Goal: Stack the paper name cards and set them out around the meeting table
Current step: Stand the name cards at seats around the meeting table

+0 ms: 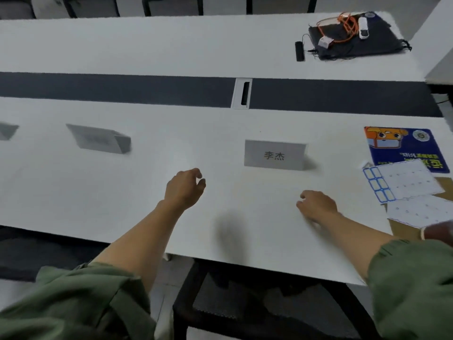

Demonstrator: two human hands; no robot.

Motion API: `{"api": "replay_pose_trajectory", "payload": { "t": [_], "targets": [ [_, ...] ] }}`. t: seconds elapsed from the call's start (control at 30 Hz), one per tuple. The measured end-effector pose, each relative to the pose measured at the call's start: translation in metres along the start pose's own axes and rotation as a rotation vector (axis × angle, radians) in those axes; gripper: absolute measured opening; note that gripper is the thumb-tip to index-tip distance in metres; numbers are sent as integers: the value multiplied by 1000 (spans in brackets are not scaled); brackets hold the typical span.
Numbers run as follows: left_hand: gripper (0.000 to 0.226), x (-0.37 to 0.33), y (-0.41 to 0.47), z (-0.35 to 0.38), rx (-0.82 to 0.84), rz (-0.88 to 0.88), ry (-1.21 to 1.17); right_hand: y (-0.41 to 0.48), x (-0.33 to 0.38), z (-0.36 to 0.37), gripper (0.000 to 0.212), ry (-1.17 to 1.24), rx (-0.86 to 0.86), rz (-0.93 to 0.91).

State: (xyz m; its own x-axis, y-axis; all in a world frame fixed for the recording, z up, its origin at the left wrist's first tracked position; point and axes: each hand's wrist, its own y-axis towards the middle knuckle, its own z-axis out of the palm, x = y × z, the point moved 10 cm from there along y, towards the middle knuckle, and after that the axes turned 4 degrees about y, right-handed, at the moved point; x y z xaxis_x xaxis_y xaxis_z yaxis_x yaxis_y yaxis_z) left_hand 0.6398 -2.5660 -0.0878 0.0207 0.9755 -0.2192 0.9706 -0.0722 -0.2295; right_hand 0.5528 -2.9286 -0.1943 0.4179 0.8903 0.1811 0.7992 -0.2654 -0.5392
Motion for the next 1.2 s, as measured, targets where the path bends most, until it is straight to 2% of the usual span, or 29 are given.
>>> {"api": "replay_pose_trajectory", "payload": {
  "t": [0.3,0.57,0.8,1.13,1.2],
  "targets": [
    [28,150,-183,-48,-93,-178,-72,-131,200,10,37,25,-117,-402],
    [19,325,-378,-96,-197,-423,-64,-289,406,74,31,-75,-113,-796],
    [21,461,-459,-116,-268,-640,-74,-375,567,127,26,-153,-90,-1023],
    [26,677,-503,-150,-254,-868,-116,-449,826,234,20,-252,44,-1279],
    [27,723,-516,-167,-300,-925,-137,-464,884,251,20,-264,61,-1321]
  ]
}}
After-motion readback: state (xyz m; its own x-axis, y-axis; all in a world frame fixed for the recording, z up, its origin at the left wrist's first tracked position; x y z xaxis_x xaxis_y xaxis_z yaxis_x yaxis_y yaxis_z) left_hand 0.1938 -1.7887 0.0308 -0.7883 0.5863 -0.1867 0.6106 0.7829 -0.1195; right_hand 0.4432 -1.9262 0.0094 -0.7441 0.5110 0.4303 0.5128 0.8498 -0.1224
